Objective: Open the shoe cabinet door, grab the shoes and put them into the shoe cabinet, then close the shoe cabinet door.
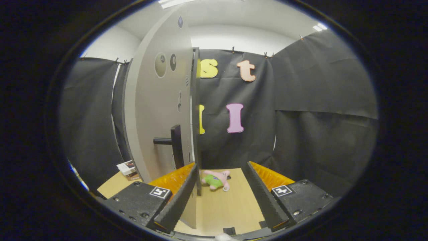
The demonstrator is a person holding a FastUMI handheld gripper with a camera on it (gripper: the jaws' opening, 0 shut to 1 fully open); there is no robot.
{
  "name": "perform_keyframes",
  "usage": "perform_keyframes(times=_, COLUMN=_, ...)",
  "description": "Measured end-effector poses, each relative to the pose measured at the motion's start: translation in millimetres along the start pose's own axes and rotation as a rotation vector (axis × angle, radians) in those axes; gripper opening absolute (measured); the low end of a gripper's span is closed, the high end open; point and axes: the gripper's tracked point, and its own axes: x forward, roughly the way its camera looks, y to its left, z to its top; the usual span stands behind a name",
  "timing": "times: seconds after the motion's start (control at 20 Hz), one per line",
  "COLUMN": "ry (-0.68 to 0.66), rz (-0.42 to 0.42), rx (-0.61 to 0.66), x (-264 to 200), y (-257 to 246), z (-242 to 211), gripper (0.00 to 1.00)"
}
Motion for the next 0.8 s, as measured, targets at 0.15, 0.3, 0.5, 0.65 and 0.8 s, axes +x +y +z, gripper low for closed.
perform_keyframes(times=0.15, ry=0.002, rz=0.002, rx=-0.006, x=-2, y=24, z=-3, gripper=0.96)
perform_keyframes(times=0.3, ry=-0.011, rz=0.010, rx=0.004, x=-5, y=55, z=-3, gripper=0.96)
perform_keyframes(times=0.5, ry=-0.020, rz=0.015, rx=-0.016, x=-5, y=99, z=-6, gripper=0.96)
perform_keyframes(times=0.65, ry=-0.026, rz=0.046, rx=-0.010, x=0, y=135, z=-8, gripper=0.96)
perform_keyframes(times=0.8, ry=-0.025, rz=0.082, rx=-0.017, x=8, y=165, z=-10, gripper=0.96)
